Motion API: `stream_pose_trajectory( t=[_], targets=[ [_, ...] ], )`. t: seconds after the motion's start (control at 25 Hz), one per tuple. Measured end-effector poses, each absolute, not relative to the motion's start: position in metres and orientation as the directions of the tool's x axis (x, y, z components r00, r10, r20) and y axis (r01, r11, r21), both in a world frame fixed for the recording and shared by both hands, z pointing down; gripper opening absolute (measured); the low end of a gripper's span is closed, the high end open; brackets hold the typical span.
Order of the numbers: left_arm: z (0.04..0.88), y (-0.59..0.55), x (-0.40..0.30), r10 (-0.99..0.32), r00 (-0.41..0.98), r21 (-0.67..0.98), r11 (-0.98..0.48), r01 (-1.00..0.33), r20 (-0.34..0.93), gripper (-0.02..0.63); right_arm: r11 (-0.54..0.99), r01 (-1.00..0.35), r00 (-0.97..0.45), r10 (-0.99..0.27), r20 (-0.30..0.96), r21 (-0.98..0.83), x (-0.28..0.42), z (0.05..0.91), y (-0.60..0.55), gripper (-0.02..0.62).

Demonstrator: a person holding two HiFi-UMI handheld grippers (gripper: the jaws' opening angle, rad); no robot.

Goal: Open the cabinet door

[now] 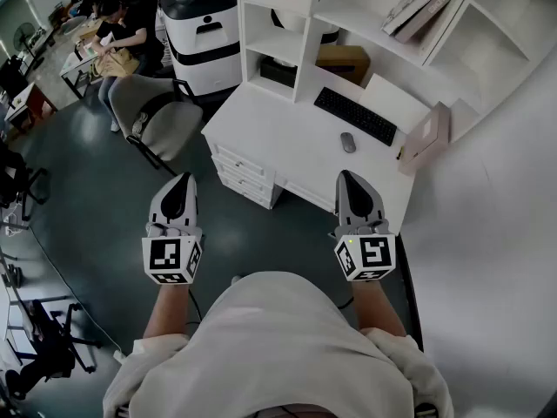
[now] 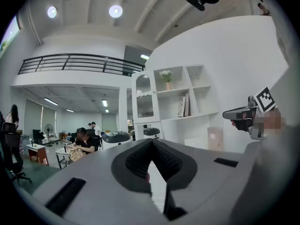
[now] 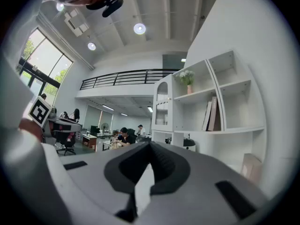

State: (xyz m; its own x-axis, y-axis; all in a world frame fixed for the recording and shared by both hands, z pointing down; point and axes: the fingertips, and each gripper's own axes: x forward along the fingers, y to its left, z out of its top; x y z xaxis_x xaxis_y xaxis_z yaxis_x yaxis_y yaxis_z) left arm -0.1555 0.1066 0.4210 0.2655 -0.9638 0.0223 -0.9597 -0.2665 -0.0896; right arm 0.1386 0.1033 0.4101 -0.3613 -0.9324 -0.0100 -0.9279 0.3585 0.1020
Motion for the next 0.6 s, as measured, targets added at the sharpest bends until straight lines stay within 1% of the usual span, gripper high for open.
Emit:
stream_pose_trajectory(
  t=[0.6],
  targets=[
    [0.4299,0.1021,-0.1656,-0.965,0.261,-0.080,-0.263,-0.961,0.040,-0.002,0.346,-0.935,-0.348,-0.937,-0.015,0.074,0.1383,0.4129,0.0978,0.003]
  ],
)
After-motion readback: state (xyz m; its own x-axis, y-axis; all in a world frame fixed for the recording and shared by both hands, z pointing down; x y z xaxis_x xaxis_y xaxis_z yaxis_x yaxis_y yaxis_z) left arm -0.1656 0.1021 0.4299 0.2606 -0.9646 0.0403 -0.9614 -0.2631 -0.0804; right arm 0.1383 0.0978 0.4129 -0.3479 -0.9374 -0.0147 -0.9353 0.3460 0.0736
